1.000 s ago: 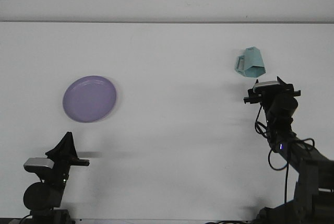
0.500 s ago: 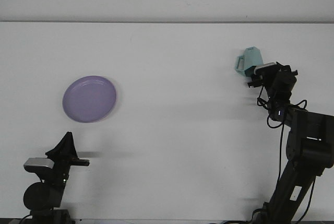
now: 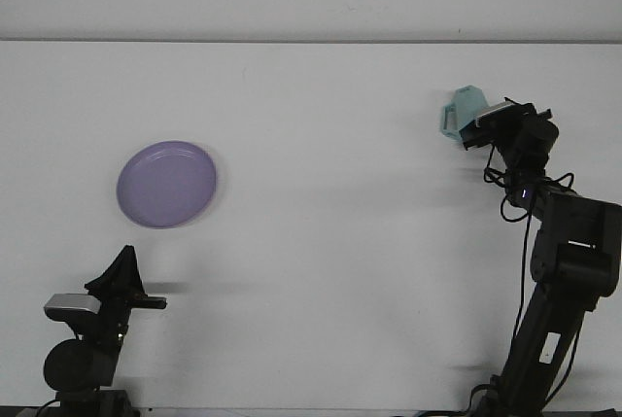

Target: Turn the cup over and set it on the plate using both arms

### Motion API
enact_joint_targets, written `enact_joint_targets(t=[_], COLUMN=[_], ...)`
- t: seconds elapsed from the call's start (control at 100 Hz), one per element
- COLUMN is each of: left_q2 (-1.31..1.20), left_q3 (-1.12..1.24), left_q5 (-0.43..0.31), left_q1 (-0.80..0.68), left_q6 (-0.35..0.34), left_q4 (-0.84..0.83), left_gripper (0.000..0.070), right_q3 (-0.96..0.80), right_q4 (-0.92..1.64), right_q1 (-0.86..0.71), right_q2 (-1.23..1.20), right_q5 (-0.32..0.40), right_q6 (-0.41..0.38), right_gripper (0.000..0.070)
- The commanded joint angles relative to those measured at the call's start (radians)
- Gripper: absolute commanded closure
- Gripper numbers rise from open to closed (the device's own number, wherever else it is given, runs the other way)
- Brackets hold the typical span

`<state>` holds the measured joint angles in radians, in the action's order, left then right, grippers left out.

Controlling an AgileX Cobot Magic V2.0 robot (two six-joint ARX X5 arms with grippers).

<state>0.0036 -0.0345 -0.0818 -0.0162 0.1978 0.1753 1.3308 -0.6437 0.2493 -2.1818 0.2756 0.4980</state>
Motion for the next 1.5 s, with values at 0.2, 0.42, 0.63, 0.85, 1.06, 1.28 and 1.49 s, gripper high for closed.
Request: enact_joint_targets(t=[0.2,0.42,0.63,0.85,1.06,1.28,1.49], left_q2=[0.000,0.000,0.000,0.000,0.000,0.000,0.000], left_q3=[-0.011,-0.011,-0.011,-0.019,-0.031,-0.032,-0.032], left_q5=[0.002,0.002,0.002,0.002,0.002,0.002,0.002], left_q1=[0.000,0.000,0.000,0.000,0.000,0.000,0.000], left_q6=[-0.006,-0.005,-0.005,-0.002,-0.002,-0.002,0.000], left_q4=[0.012,0.012,0.011,0.012,0.012,0.012,0.010], left_gripper=[0.0686,0.0687,0.0687,0.0687,0.0687,0.0687,0.0687], right_q3=[0.025,0.025,0.025,0.025,0.025,0.025,0.025], right_q4=[-0.002,0.033,0.273,0.591,0.990,1.367,1.615], right_q1=[0.004,0.004,0.002,-0.030,-0.092,-0.259,-0.523], right_q2=[-0.032,0.019,0.179,0.392,0.630,0.809,0.834], right_q5=[0.062,0.061,0.062,0.064,0.065,0.065,0.032], right_q6=[-0.018,-0.142,-0.345,-0.467,-0.554,-0.550,-0.516], right_gripper=[0.0700,0.0700,0.0700,0.0700,0.0700,0.0700,0.0700])
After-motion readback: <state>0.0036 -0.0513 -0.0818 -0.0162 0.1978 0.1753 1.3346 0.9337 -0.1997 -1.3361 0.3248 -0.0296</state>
